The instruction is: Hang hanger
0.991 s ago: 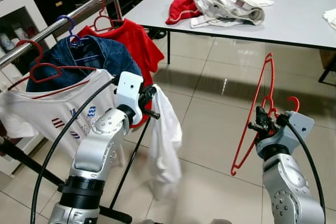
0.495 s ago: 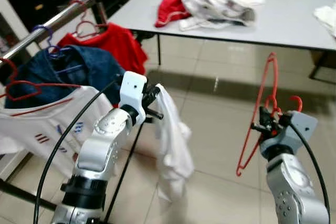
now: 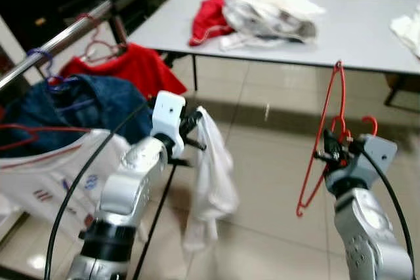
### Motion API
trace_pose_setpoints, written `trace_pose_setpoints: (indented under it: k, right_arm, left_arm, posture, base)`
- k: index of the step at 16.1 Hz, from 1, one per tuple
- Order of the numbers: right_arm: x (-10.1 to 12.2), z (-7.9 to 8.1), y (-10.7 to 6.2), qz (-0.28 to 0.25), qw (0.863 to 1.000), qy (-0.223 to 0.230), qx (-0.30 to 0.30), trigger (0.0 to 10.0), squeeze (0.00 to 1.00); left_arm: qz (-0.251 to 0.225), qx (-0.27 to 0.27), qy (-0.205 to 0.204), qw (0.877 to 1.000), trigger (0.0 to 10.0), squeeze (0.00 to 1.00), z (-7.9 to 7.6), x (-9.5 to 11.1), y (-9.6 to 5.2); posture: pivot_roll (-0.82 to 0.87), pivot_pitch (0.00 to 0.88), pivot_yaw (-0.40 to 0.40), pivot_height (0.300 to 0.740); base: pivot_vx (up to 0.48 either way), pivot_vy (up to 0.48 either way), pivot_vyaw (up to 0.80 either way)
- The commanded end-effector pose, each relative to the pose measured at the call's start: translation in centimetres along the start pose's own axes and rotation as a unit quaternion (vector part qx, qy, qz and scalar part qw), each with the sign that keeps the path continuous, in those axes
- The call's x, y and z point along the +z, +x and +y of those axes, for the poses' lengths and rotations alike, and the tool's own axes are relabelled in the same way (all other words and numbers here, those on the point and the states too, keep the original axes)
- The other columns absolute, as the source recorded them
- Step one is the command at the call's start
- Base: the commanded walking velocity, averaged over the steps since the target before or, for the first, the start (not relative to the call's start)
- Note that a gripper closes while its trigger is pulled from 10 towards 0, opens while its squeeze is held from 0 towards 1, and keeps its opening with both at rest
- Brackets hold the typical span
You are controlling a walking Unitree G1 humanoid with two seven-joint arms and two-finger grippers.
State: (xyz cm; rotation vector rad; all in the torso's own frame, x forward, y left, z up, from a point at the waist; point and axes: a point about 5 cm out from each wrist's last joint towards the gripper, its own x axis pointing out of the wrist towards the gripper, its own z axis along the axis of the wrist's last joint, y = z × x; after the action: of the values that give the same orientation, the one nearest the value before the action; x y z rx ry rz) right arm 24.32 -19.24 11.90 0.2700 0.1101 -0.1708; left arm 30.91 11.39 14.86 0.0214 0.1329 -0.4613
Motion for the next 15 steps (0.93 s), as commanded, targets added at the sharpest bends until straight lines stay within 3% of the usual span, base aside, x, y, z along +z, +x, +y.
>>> trace_pose_setpoints:
  k: [1,10,15]
  right_arm:
    - [0.24,0.72,0.11,-0.002,1.0,0.001,0.016,10.0,0.0]
    - [0.39,0.91,0.34,-0.002,1.0,0.001,0.029,10.0,0.0]
    - [0.4,0.87,0.28,-0.004,1.0,0.002,0.026,10.0,0.0]
  left_arm:
    - [-0.019,0.009,0.007,1.0,10.0,0.0,0.53,0.82,-0.31]
    - [-0.022,-0.005,0.011,1.0,10.0,0.0,-0.06,0.72,-0.34]
    - [-0.023,-0.011,0.011,1.0,10.0,0.0,-0.22,0.76,-0.29]
  posture:
    - [-0.2,0.0,0.056,0.719]
    - [-0.2,0.0,0.039,0.719]
    - [-0.2,0.0,0.043,0.719]
  base:
    - [0.304,0.0,0.0]
    - [0.307,0.0,-0.69]
    - [0.307,0.0,0.0]
